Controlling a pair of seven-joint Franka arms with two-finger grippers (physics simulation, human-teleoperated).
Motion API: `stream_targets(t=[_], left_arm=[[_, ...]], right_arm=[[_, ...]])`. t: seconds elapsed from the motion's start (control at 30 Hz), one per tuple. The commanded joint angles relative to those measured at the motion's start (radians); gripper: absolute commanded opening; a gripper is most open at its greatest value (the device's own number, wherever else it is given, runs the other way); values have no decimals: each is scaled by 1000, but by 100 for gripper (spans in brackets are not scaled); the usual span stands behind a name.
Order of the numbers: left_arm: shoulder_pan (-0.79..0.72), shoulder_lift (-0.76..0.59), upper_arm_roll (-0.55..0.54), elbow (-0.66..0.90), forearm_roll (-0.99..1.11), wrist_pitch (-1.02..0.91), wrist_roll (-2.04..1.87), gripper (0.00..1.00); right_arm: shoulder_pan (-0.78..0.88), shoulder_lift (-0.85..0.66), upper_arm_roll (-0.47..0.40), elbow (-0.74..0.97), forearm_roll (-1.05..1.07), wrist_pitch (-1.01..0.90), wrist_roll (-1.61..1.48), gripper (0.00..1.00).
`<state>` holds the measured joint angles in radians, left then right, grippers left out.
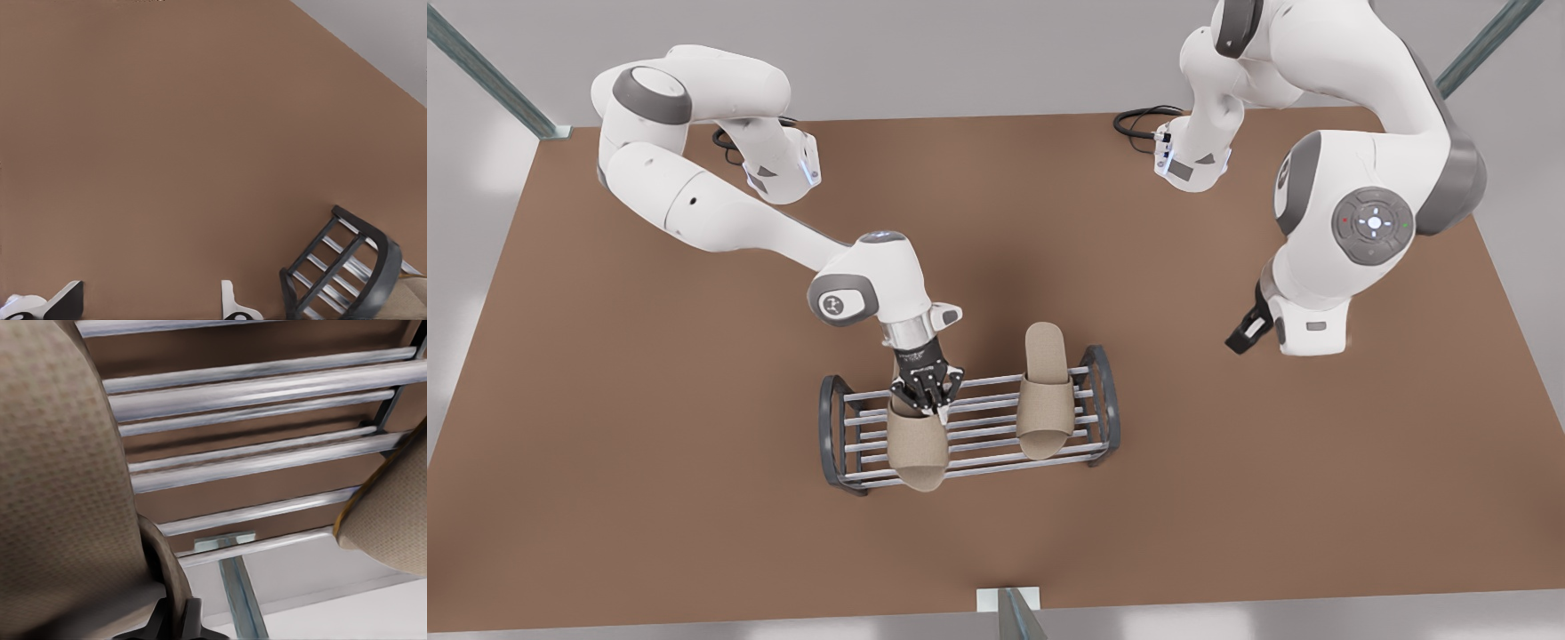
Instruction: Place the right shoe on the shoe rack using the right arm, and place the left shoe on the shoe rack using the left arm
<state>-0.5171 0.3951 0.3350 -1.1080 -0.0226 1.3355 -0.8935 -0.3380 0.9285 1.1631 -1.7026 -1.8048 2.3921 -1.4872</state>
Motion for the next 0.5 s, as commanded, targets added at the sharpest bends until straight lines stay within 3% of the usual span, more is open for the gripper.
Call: stream_targets(t=[0.0, 0.3, 0.4, 0.43, 0.47], left_arm=[[-1, -2, 1, 0, 12, -32, 894, 100], [-4, -7, -1, 0, 12, -35, 884, 100], [-4, -7, -1, 0, 12, -36, 884, 100], [-3, -7, -2, 0, 12, -36, 884, 100], [-3, -7, -2, 0, 12, -36, 884, 100]], right_arm=[[-1, 0, -5, -2, -25, -2, 163, 100], [-33, -34, 16, -54, 56, -2, 159, 100], [-160, -109, 184, -158, 177, -25, 159, 100], [-229, -126, 291, -186, 238, -76, 159, 100], [-233, -128, 423, -181, 312, -288, 165, 100]])
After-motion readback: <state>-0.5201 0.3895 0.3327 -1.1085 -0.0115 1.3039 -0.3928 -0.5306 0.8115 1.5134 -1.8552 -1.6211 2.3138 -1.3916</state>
